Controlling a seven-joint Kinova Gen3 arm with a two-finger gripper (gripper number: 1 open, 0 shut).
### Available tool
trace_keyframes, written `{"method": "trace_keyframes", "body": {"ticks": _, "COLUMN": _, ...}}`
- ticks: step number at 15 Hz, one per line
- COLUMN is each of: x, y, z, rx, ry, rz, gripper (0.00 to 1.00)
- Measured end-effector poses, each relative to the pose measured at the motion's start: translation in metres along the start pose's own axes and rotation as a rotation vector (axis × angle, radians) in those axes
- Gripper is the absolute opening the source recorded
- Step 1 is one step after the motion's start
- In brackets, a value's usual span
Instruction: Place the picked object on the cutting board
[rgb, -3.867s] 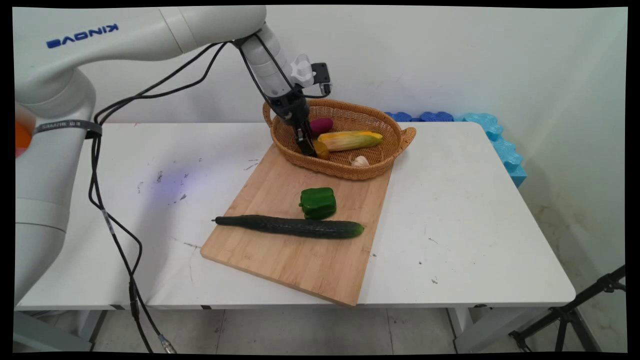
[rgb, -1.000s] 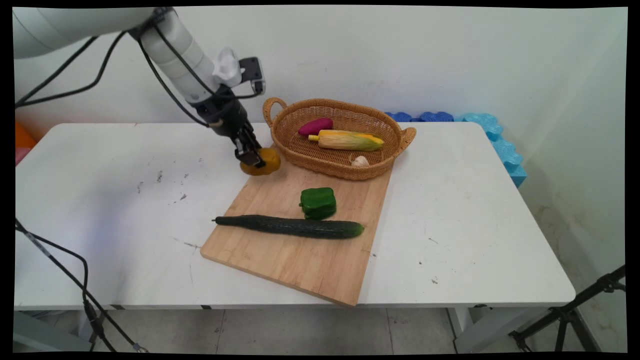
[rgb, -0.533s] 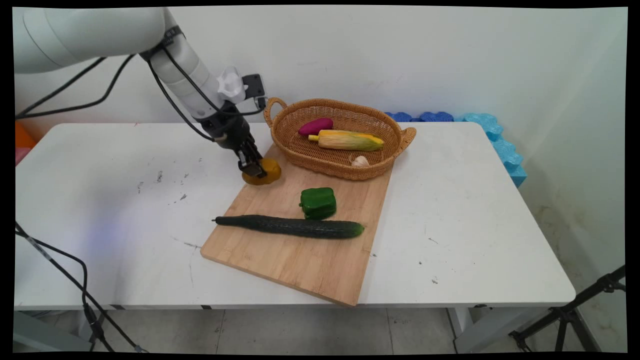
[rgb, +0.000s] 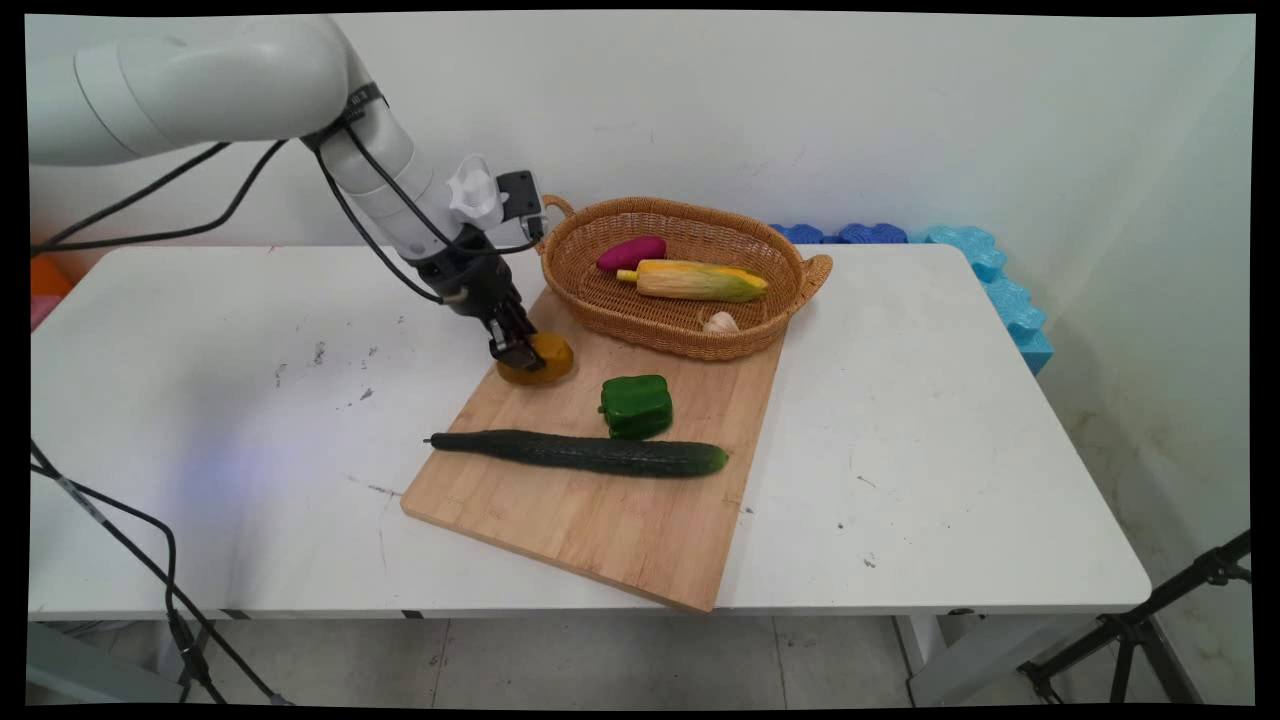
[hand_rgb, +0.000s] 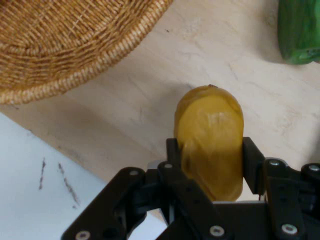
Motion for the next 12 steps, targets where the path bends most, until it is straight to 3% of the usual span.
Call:
{"method": "trace_keyframes", "body": {"ticks": 6, "x": 0.0001, "y": 0.0037, "z": 0.0082, "rx": -0.005, "ry": 0.008, "rz": 0.002, "gripper": 0.00}}
{"method": "trace_keyframes", "body": {"ticks": 7, "x": 0.0003, "y": 0.0040, "z": 0.0094, "rx": -0.005, "ry": 0.009, "rz": 0.003, "gripper": 1.00}}
{"method": "trace_keyframes", "body": {"ticks": 12, "x": 0.0040, "y": 0.0069, "z": 0.0098, "rx": -0.008, "ry": 0.023, "rz": 0.011, "gripper": 1.00}}
